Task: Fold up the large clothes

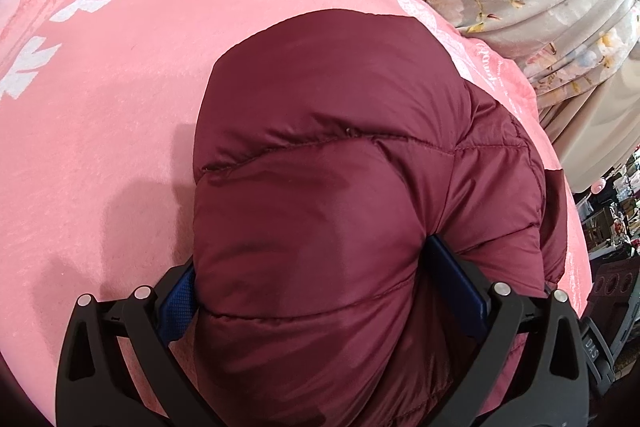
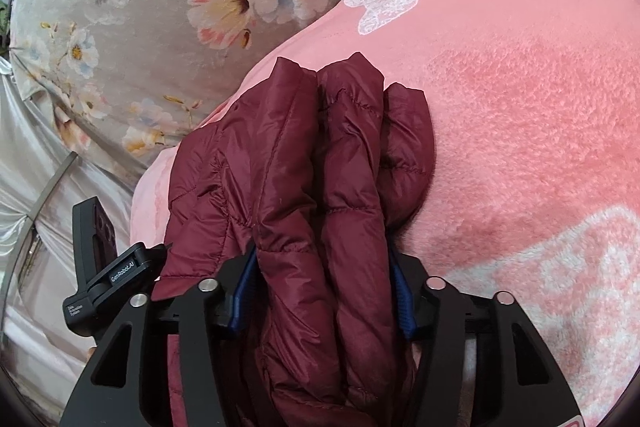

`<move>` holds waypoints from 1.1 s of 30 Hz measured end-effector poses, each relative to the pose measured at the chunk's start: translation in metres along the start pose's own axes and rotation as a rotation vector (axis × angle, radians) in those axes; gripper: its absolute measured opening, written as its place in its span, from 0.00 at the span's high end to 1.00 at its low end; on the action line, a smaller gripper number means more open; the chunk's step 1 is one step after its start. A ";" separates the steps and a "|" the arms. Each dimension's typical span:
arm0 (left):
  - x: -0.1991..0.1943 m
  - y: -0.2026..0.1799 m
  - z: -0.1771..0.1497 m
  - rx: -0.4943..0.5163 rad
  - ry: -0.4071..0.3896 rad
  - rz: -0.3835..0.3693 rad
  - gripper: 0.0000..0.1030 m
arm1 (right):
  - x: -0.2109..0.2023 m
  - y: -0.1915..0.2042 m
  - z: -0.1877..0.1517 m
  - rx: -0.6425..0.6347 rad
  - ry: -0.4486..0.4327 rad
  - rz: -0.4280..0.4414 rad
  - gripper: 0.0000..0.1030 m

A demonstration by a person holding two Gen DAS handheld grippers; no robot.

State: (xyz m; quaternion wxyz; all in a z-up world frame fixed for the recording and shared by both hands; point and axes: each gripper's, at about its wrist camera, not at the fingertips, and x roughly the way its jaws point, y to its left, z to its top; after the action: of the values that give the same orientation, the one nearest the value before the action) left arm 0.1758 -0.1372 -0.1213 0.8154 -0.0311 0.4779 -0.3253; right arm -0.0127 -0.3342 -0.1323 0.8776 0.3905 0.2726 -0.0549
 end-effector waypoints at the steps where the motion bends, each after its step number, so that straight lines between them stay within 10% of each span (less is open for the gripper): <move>1: -0.001 0.000 0.000 0.001 -0.004 -0.009 0.10 | 0.000 0.000 0.000 0.003 -0.001 0.007 0.59; 10: -0.049 -0.013 0.006 0.038 -0.036 -0.059 0.59 | -0.034 0.035 0.010 -0.063 -0.047 -0.004 0.87; 33: -0.253 -0.039 0.056 0.298 -0.461 0.014 0.61 | -0.107 0.215 0.043 -0.370 -0.343 0.147 0.88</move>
State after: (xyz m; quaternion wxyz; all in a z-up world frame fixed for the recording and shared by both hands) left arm 0.1176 -0.0408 0.1151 0.9005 0.0195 0.2265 -0.3706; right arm -0.0182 -0.2295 0.0875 0.9691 0.2272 0.0961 -0.0058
